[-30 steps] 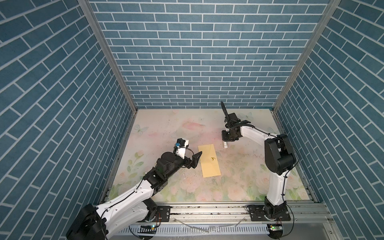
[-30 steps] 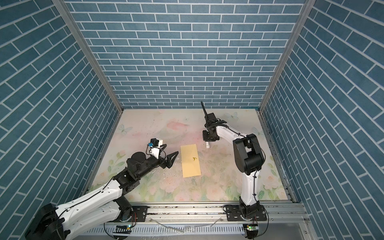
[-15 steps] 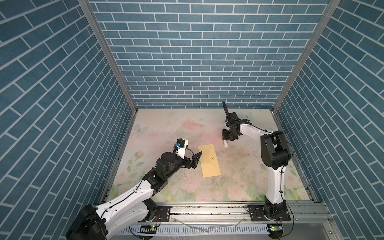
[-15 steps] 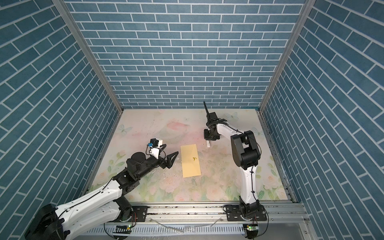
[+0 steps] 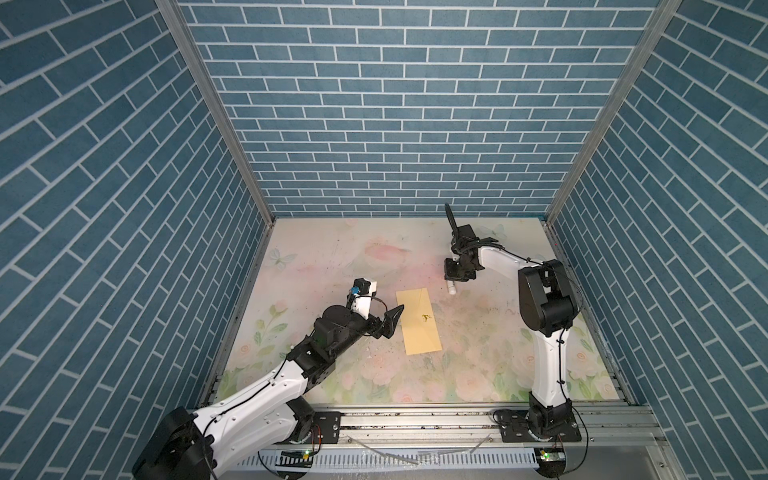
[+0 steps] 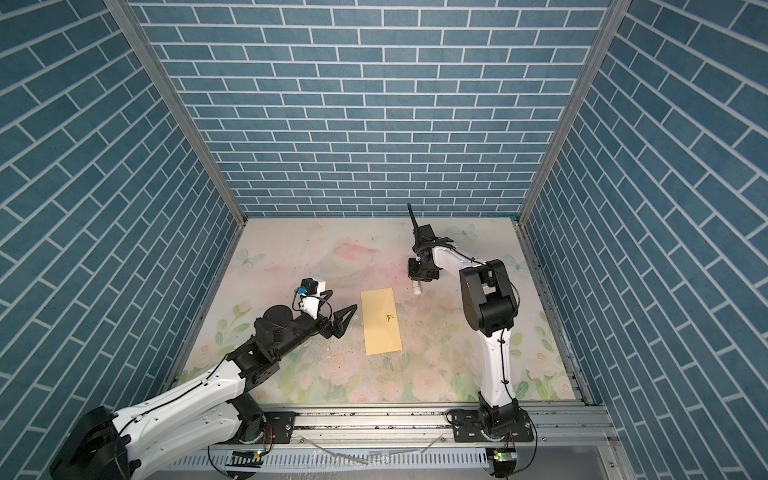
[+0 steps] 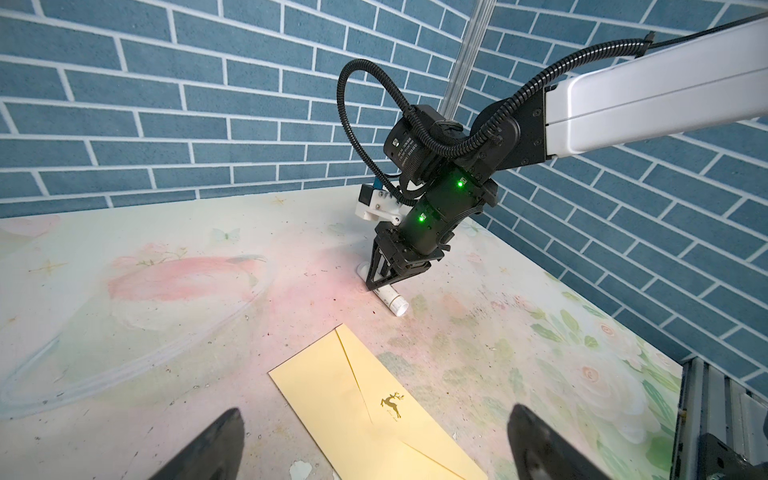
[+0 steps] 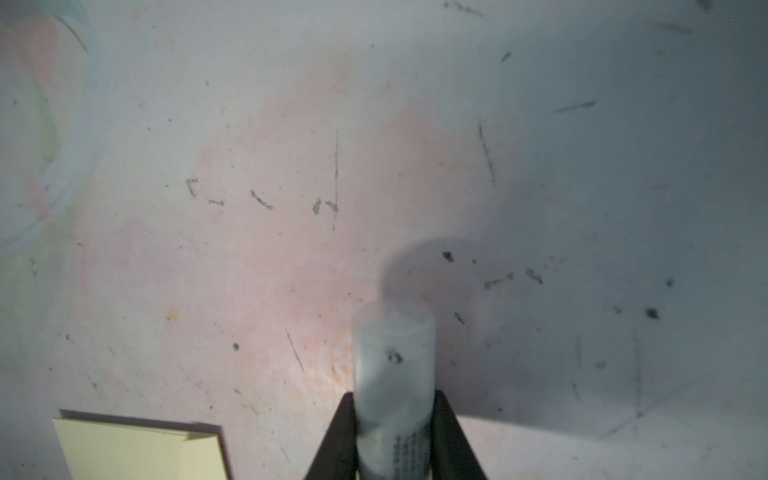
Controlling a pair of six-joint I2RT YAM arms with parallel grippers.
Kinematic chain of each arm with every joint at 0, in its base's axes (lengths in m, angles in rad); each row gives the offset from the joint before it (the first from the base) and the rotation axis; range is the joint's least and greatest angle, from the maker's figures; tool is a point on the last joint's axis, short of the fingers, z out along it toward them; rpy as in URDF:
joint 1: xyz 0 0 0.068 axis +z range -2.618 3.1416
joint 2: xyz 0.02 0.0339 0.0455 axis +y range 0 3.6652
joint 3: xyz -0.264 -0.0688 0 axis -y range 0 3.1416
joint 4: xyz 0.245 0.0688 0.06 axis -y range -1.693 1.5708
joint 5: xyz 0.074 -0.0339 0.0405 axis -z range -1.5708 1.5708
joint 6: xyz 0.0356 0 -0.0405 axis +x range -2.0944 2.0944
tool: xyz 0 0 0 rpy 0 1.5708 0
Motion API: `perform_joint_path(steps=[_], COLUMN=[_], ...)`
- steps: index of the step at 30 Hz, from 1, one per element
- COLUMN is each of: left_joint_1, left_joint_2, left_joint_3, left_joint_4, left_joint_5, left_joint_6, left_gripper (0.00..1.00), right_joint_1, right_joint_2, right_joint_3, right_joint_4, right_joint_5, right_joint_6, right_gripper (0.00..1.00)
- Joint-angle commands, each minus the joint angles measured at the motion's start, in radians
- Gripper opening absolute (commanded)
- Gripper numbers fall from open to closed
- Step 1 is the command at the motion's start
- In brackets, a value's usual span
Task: Place the letter into the envelope and seal it
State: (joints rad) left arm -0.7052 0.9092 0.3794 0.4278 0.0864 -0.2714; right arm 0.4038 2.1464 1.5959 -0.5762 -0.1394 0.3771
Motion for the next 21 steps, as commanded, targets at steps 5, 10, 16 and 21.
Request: perform_joint_path(steps=[5, 10, 16, 21], left_joint_1=[0.004, 0.004, 0.004, 0.004], left_joint_2=[-0.004, -0.007, -0.007, -0.006], left_joint_3=[-0.016, -0.018, -0.019, -0.02], left_joint_4=[0.018, 0.016, 0.018, 0.019], left_joint_5=[-0.013, -0.016, -0.017, -0.017], left_joint_6=[-0.002, -0.002, -0.003, -0.005], left_gripper=[1.0, 1.0, 1.0, 1.0], right_joint_1=[-0.01, -0.013, -0.014, -0.016], right_joint_2=[0.04, 0.04, 0.04, 0.04], right_joint_3=[0.03, 0.033, 0.036, 0.038], right_joint_4=[-0.044, -0.044, -0.044, -0.045], right_joint_5=[0.0, -0.005, -0.014, -0.02], right_joint_6=[0.037, 0.04, 0.042, 0.042], right_gripper=[0.12, 0.21, 0.29, 0.35])
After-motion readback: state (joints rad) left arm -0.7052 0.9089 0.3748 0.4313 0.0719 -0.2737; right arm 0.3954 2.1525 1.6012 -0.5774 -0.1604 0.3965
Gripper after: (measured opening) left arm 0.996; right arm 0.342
